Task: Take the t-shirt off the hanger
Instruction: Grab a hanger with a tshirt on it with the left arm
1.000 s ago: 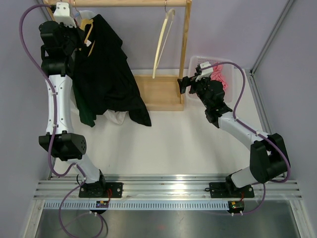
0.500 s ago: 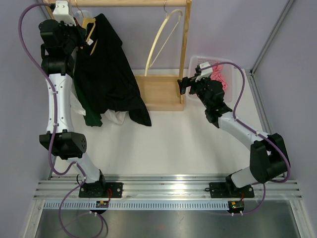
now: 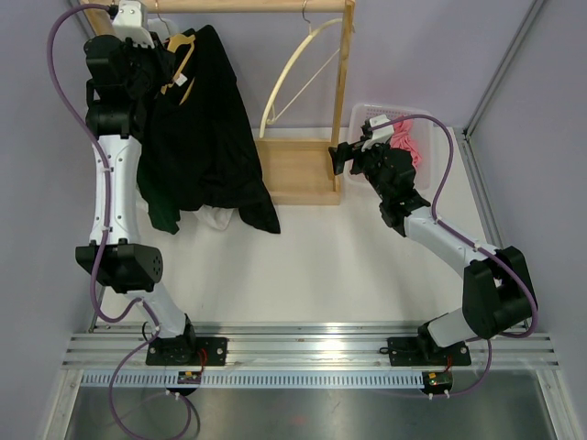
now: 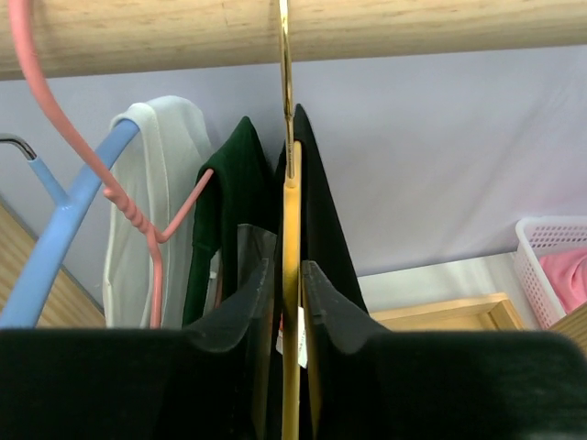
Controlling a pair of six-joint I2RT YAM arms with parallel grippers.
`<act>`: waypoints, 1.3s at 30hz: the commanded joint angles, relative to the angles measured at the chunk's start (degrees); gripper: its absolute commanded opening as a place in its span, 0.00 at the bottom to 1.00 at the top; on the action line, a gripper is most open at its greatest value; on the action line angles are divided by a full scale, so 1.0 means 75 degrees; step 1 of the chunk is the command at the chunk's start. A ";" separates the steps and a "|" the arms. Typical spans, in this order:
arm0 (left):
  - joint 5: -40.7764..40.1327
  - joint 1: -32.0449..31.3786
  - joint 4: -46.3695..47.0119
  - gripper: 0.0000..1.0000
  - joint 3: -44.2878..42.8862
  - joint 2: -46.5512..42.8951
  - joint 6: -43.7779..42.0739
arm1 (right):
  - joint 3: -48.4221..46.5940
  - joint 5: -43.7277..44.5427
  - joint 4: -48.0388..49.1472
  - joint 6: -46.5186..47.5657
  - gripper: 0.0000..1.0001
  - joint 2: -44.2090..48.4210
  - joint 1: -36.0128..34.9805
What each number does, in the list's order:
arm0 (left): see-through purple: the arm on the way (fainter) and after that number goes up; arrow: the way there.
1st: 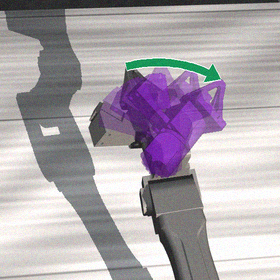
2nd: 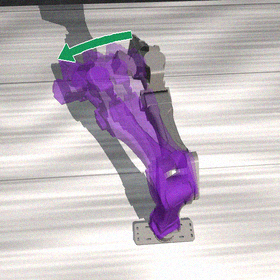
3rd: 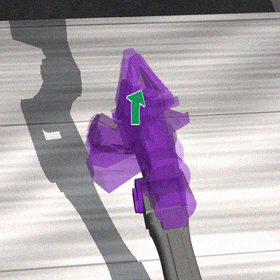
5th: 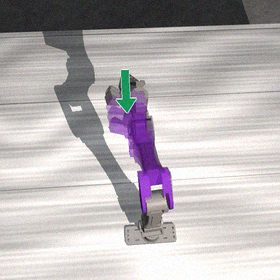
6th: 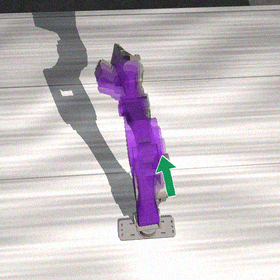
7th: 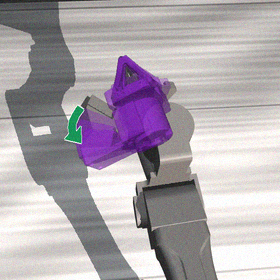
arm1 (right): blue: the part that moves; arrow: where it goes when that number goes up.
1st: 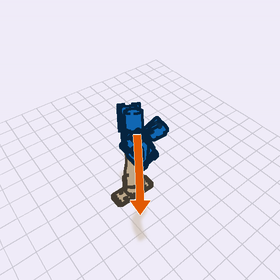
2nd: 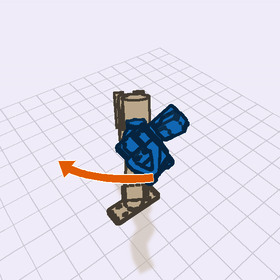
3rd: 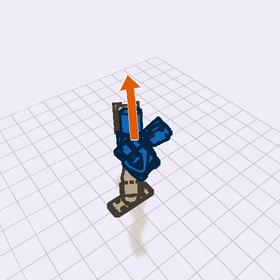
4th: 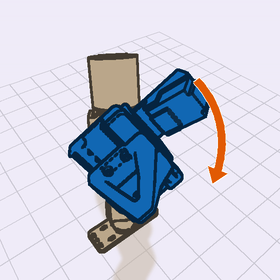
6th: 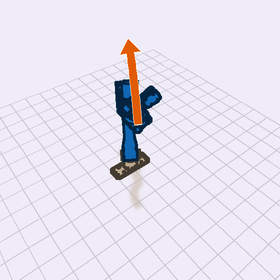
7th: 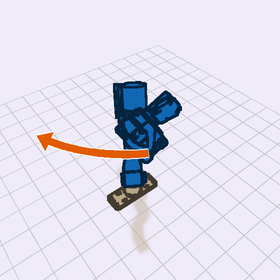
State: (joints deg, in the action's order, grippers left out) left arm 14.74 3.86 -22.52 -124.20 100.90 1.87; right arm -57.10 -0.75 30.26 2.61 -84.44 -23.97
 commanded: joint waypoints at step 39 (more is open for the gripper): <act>-0.0641 -0.0128 0.0730 0.29 -0.0256 0.0105 -0.0202 | -0.0261 -0.0099 0.0102 0.0074 0.99 0.0162 -0.0050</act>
State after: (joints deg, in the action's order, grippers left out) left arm 11.57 2.98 -20.82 -124.20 103.50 0.47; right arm -57.10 -0.78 30.24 2.72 -84.44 -23.97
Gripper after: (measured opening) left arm 0.293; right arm 0.993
